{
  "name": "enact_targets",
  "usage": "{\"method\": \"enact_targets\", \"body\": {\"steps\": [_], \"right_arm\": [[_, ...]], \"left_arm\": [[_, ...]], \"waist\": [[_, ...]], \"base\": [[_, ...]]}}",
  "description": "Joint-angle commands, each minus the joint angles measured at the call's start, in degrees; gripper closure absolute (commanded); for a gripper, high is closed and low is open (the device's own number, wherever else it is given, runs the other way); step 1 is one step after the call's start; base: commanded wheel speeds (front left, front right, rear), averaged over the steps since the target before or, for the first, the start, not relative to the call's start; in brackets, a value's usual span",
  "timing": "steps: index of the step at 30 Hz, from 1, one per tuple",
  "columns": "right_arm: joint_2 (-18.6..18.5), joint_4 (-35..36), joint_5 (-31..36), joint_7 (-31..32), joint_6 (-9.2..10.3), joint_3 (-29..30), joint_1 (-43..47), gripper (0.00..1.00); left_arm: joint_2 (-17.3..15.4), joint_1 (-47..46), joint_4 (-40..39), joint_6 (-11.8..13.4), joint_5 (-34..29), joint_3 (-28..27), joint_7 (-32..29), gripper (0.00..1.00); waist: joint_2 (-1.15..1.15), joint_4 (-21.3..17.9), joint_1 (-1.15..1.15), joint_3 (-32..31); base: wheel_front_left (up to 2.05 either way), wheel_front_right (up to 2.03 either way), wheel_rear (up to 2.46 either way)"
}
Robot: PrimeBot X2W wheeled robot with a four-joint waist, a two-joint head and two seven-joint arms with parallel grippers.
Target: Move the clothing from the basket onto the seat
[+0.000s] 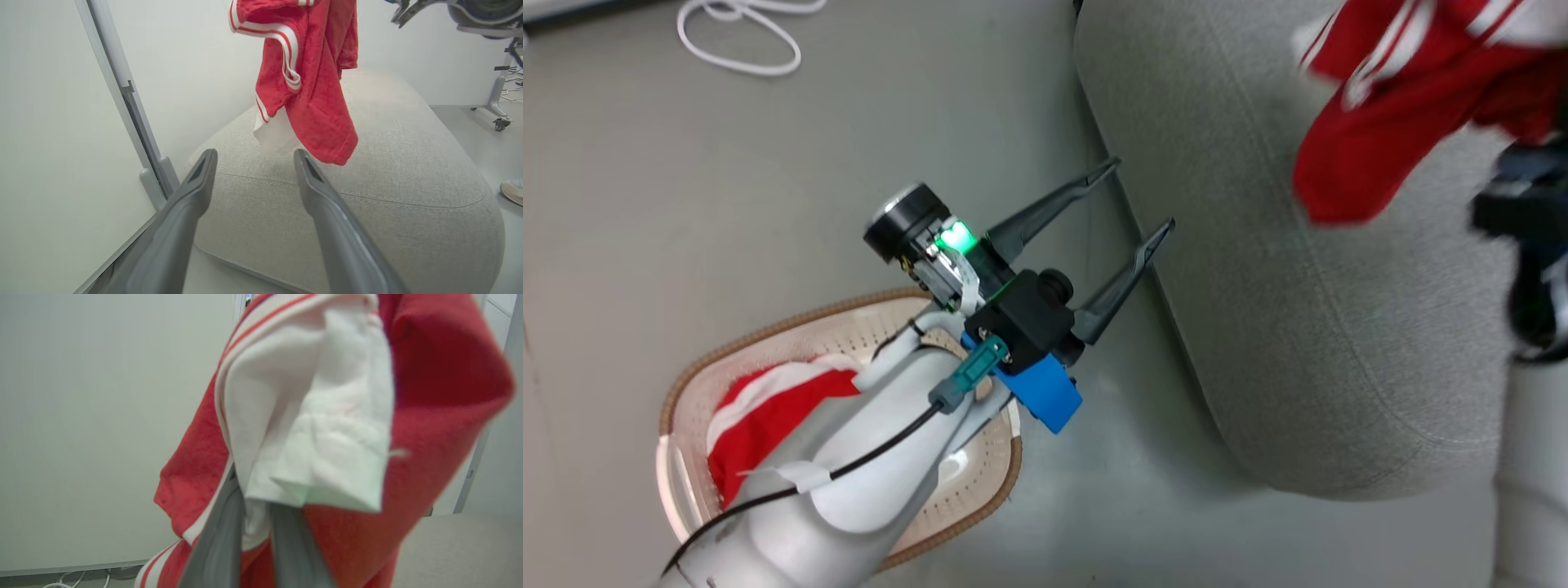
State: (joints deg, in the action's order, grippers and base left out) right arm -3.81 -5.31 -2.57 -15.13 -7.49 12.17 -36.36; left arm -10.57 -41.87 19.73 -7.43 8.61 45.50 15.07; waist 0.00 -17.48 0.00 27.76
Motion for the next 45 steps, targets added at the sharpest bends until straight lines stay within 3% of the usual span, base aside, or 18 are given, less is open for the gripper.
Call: {"method": "enact_targets", "body": {"steps": [1, 12, 19, 30, 38, 39, 40, 41, 45], "right_arm": [[-0.8, 0.4, -0.2, 0.0, -0.02, 1.1, -2.1, 1.00], [-11.0, -0.2, 0.1, 0.0, -0.02, 13.0, -17.5, 1.00], [-16.2, -6.9, 0.0, 0.0, -0.01, 17.3, -22.2, 1.00], [-16.7, -24.6, 1.0, 0.0, -0.01, 19.2, -20.7, 1.00], [-16.5, -32.3, 0.2, 0.0, -0.01, 18.7, -19.3, 1.00], [-16.4, -32.8, 0.2, 0.0, -0.01, 18.4, -19.1, 0.93], [-16.4, -33.1, 0.2, 0.0, -0.01, 18.3, -19.0, 0.53], [-16.3, -33.3, 0.2, 0.0, -0.01, 18.3, -18.9, 0.00], [-15.9, -33.5, 0.6, 0.0, -0.01, 17.5, -17.2, 0.00]], "left_arm": [[-0.5, -1.4, 0.0, -0.1, -0.2, 0.1, 0.2, 0.00], [-1.6, -9.2, 0.2, -0.1, -0.7, 2.9, 0.0, 0.00], [-1.9, -11.7, 0.7, -0.1, -0.3, 4.4, 0.1, 0.00], [-1.2, -12.7, 1.0, 0.2, 0.4, 4.4, 0.2, 0.00], [-1.3, -12.3, 0.9, 0.3, 0.4, 4.1, 0.2, 0.00], [-1.3, -12.1, 0.8, 0.4, 0.4, 4.0, 0.2, 0.00], [-1.3, -11.9, 0.7, 0.4, 0.4, 3.9, 0.2, 0.00], [-1.3, -11.7, 0.6, 0.5, 0.5, 3.9, 0.2, 0.00], [-1.0, -10.2, 0.4, 0.7, 0.9, 3.6, 0.2, 0.00]], "waist": [[0.00, 0.4, 0.00, 3.5], [0.00, 2.7, 0.00, 14.5], [0.00, 3.8, 0.00, 18.0], [0.00, 5.8, 0.00, 19.1], [0.00, 6.0, 0.00, 18.2], [0.00, 5.9, 0.00, 17.8], [0.00, 5.9, 0.00, 17.4], [0.00, 5.8, 0.00, 17.0], [0.00, 5.6, 0.00, 14.4]], "base": [[0.00, 0.00, 0.00], [0.00, 0.00, 0.00], [0.00, 0.00, 0.00], [0.00, 0.00, 0.00], [0.00, 0.00, 0.00], [0.00, 0.00, 0.00], [0.00, 0.00, 0.00], [0.00, 0.00, 0.00], [0.00, 0.00, 0.00]]}}
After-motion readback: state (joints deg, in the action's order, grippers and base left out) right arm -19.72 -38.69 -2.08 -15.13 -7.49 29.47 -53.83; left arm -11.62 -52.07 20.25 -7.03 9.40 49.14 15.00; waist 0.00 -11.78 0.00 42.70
